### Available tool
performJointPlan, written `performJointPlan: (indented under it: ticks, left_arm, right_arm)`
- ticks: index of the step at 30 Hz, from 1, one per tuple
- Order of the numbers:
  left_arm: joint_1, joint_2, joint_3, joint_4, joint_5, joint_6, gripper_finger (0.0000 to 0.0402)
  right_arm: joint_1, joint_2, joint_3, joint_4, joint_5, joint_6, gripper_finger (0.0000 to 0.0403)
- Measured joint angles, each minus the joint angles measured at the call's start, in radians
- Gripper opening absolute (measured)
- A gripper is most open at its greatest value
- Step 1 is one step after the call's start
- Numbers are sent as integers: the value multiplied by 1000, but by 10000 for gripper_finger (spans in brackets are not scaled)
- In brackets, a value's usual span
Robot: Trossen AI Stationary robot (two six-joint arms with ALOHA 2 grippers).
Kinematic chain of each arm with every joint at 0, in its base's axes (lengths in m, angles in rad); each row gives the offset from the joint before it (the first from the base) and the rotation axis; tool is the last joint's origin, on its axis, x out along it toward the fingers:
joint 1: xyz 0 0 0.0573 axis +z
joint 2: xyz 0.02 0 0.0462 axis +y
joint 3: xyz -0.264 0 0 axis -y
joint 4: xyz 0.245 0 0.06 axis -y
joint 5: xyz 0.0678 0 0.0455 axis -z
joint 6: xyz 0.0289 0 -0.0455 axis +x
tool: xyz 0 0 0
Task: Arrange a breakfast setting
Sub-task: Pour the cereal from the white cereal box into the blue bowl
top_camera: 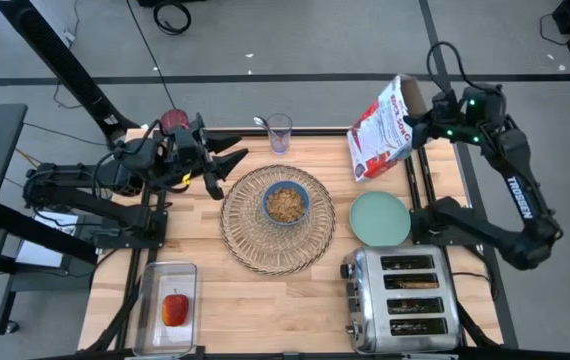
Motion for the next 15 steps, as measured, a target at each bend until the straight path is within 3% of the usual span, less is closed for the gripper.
performJointPlan:
  ticks: [8, 15]
  left_arm:
    - [0, 0, 0, 0, 0, 0, 190]
    - [0, 0, 0, 0, 0, -2, 190]
  right_arm:
    - [151, 107, 123, -121, 153, -125, 0]
    - [219, 183, 227, -249, 283, -236, 0]
